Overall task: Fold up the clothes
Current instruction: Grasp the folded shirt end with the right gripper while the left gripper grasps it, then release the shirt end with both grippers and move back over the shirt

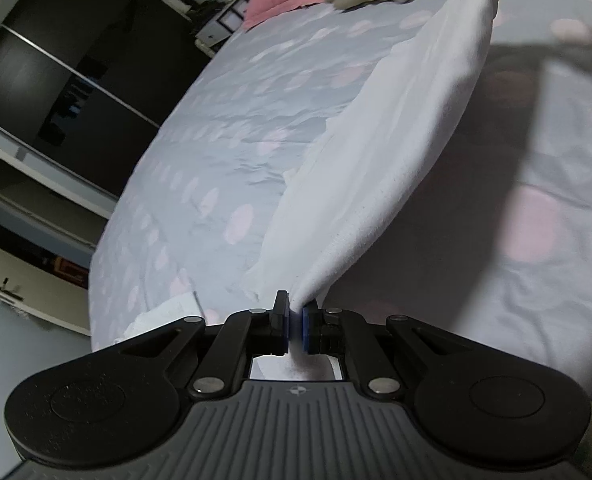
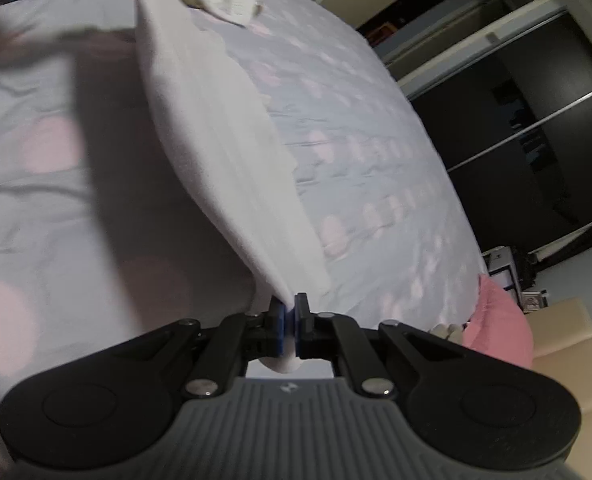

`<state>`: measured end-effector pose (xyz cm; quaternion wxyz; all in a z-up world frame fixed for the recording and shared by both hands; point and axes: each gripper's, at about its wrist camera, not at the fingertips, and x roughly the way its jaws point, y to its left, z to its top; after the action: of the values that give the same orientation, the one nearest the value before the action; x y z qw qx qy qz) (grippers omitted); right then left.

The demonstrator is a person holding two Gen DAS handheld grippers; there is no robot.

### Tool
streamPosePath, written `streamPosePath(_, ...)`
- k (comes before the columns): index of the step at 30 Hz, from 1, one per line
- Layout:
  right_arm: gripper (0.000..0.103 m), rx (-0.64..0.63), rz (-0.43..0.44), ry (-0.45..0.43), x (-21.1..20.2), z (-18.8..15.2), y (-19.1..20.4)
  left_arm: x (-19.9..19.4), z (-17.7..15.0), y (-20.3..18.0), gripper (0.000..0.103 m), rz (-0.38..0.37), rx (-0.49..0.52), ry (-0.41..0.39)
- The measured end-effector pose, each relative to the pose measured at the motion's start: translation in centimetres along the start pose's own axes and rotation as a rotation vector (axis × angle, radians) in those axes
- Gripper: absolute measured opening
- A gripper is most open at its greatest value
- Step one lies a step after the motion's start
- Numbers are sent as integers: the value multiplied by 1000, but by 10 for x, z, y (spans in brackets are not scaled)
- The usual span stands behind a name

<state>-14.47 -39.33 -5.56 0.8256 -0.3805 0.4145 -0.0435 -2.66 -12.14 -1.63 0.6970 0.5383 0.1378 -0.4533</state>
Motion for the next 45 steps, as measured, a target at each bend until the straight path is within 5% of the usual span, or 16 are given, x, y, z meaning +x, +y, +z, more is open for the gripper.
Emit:
streamPosePath(11, 5, -81, 177, 49, 3, -7, 31, 16, -13, -31, 4, -170, 35, 101)
streamPosePath(19, 8, -50, 304, 101, 33, -3, 26, 21, -22, -1, 17, -293, -117, 103)
streamPosePath(22, 15, 1, 358, 84, 31, 0, 16, 23, -25, 11, 24, -340, -177, 103)
streamPosePath(26, 39, 70, 407, 48, 28, 4, 2, 20, -27, 26, 33, -391, -234, 94)
streamPosePath(30, 41, 180, 448, 12, 23, 4, -15, 10, -27, 48, 38, -396, -320, 40)
streamPosePath(35, 53, 442, 385, -11, 26, -3, -49, 11, -28, 85, 43, -358, -533, -24)
streamPosePath(40, 56, 731, 372, 33, 52, -15, -73, 25, -27, 100, 46, -297, -640, -9)
streamPosePath(45, 71, 978, 344, 87, 75, -36, -84, 41, -33, 109, 47, -261, -713, 37)
